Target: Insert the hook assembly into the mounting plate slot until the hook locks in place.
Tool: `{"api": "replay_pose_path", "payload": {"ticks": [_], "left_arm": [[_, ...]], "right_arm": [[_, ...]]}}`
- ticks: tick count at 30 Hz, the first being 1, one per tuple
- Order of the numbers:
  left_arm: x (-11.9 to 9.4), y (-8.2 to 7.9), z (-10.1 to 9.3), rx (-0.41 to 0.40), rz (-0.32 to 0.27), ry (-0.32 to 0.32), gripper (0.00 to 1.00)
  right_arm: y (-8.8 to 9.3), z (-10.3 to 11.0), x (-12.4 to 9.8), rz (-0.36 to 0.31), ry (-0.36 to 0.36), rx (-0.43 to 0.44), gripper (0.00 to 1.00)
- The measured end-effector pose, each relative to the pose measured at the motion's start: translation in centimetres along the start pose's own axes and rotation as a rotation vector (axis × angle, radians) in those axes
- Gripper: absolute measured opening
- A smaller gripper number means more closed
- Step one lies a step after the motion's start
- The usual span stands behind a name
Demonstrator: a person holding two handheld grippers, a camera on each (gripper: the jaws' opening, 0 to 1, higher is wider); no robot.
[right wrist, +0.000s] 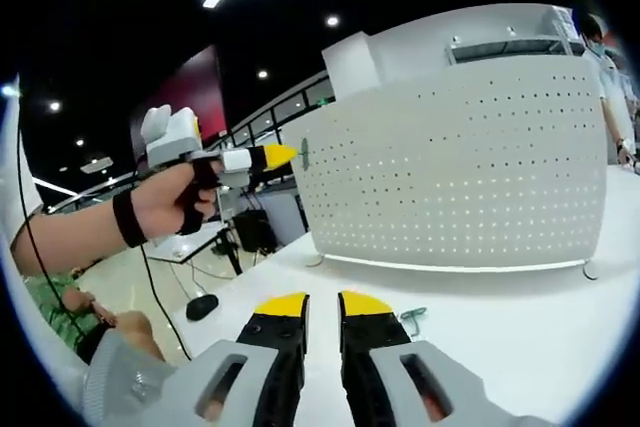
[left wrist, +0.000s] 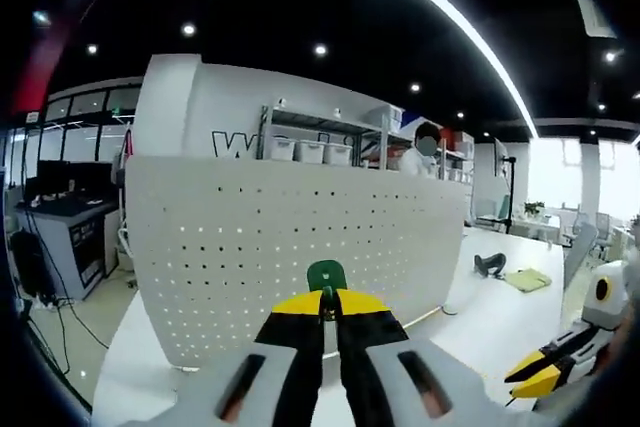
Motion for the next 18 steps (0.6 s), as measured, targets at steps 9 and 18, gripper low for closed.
{"api": "replay_pose_path", "payload": {"ticks": [9, 18], "left_arm": [[1.3, -0.7, 1.0, 0.021, -0.014, -0.05, 0.03], [2.9, -1.9, 1.3, 0.039, -0.04, -0.071, 0.03]], "right_arm": [[-0.1, -0.2, 0.0, -0.007, 0.006, -0.024, 0.2], [0.3, 0.0, -0.2, -0.009, -0.009, -0.008, 0.19]]}}
Point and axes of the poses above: the point that each gripper's makers call its tool centre point, and the gripper's own axes: x roughly forward along the fingers, z roughly to its left, y roughly out of its underside, the point moved 5 cm from there along -x, roughly backward along the fingers, and after that the axes turned 5 degrees about -x, right-handed, at the moved point
